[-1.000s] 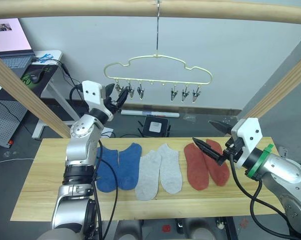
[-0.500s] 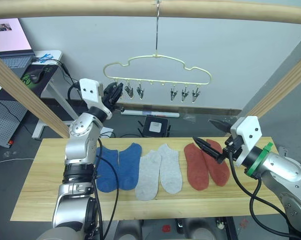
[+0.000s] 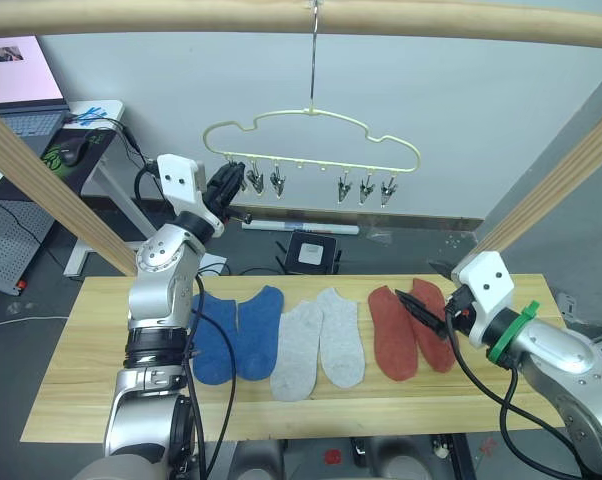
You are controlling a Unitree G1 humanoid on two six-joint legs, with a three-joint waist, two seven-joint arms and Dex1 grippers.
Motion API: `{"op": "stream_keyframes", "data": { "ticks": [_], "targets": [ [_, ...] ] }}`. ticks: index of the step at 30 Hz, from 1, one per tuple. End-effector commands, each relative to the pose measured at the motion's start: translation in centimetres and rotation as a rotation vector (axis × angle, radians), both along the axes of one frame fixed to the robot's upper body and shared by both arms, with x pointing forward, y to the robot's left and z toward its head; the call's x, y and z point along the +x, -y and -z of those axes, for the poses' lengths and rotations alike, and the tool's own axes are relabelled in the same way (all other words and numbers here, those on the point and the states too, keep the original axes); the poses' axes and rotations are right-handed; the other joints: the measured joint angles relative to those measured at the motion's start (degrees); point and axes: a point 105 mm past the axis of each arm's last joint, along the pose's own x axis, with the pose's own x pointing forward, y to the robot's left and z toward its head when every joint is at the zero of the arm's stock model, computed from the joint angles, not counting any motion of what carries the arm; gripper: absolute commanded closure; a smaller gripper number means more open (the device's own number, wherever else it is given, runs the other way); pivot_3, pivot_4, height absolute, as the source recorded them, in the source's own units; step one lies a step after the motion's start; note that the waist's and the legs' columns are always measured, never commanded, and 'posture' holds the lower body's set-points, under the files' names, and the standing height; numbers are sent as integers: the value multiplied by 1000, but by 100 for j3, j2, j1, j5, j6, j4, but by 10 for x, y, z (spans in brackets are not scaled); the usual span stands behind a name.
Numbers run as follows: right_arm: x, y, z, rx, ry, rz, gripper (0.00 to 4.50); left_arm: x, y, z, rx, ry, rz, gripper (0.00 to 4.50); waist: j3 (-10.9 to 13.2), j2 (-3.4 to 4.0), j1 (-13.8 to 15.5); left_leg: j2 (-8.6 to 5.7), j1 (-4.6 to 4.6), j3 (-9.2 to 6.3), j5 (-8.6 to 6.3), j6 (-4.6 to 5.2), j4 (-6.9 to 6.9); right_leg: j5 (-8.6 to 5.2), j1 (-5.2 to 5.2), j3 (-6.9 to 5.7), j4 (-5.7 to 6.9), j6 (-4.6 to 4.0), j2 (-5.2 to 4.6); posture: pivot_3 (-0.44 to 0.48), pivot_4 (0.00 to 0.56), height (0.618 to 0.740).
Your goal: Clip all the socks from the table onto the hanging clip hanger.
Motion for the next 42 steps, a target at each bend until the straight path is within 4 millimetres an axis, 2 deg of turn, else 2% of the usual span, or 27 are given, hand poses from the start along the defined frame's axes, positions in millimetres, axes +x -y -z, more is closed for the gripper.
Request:
{"op": "stream_keyframes", "data": {
  "ticks": [1, 5, 11, 14, 20, 26, 31, 34, 42],
  "targets": [
    [10, 18, 7, -6, 0, 147, 0, -7, 3, -13, 34, 52, 13, 4411, 13, 0, 0, 0, 1, 1, 0, 0, 0, 0, 0, 1, 1, 0, 0, -126, 299, 740],
    [24, 35, 29, -11, -51, 299, 0, -9, 7, -14, 41, 51, 24, 4412, 58, 7, -1, 0, 1, 0, 0, -1, 0, 0, 0, 0, 3, 0, 1, -123, 312, 740],
    [50, 43, 54, 23, -71, 428, 0, -11, 9, -14, 46, 39, 38, 4412, 177, 16, 0, 0, 0, 0, 1, -1, -1, 0, -4, 1, 3, 0, 1, -114, 333, 740],
    [62, 44, 62, 44, -76, 469, 0, -12, 10, -14, 48, 35, 42, 4412, 210, 29, 0, 4, -2, 2, 1, -1, -2, 0, -7, 3, 2, 0, 0, -105, 340, 740],
    [86, 43, 66, 74, -48, 515, 0, -13, 9, -14, 56, 26, 45, 4415, 293, 35, 0, 6, -1, 3, 1, -1, -2, 0, -8, 5, 6, 0, -3, -90, 348, 740],
    [98, 48, 79, 56, -70, 563, 0, -14, 7, -13, 61, 21, 44, 4435, 315, 40, 3, 12, -1, 4, 0, -1, -4, 0, -9, 5, 5, 1, -6, -76, 354, 740],
    [97, 49, 88, 41, -118, 607, 0, -15, 5, -12, 65, 16, 41, 4435, 333, 53, 3, 16, -1, 5, 1, -1, -4, 0, -9, 8, 7, 1, -12, -71, 361, 740],
    [94, 46, 90, 37, -127, 608, 533, -15, 5, -12, 66, 15, 41, 4435, 337, 57, 1, 16, 0, 7, 0, -1, -4, 0, -9, 9, 8, 1, -12, -68, 363, 740],
    [89, 34, 93, 56, -144, 598, 3381, -15, 4, -11, 65, 15, 39, 4435, 339, 61, 1, 17, 0, 7, 1, -3, -5, -1, -10, 9, 7, 3, -14, -67, 352, 740]
  ]
}}
